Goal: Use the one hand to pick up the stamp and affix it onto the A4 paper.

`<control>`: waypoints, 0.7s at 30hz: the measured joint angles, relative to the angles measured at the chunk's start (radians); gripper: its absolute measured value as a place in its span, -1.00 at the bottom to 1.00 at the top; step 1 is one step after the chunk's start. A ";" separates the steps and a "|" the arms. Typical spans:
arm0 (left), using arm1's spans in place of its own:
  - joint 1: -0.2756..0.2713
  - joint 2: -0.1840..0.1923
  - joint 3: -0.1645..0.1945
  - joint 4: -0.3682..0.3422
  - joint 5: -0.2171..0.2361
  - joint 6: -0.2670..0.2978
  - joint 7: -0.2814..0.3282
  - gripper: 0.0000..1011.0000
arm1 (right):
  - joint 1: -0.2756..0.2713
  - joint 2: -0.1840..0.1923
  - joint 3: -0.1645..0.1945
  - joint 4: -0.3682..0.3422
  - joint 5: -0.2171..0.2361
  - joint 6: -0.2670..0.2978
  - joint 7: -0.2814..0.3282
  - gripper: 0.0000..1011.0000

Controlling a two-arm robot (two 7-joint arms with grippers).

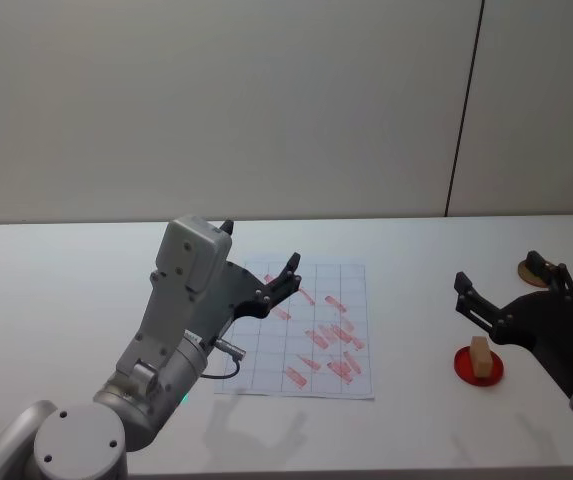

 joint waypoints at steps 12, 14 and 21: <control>0.000 0.000 0.000 0.000 0.000 0.000 0.000 0.96 | 0.000 0.000 0.000 0.000 0.000 0.000 0.000 0.98; 0.000 0.000 0.000 0.000 0.000 0.000 0.000 0.96 | 0.000 0.000 0.000 0.000 0.000 0.000 0.000 0.98; 0.000 0.000 0.000 0.000 0.000 0.000 0.000 0.96 | 0.000 0.000 0.000 0.000 0.000 0.000 0.000 0.98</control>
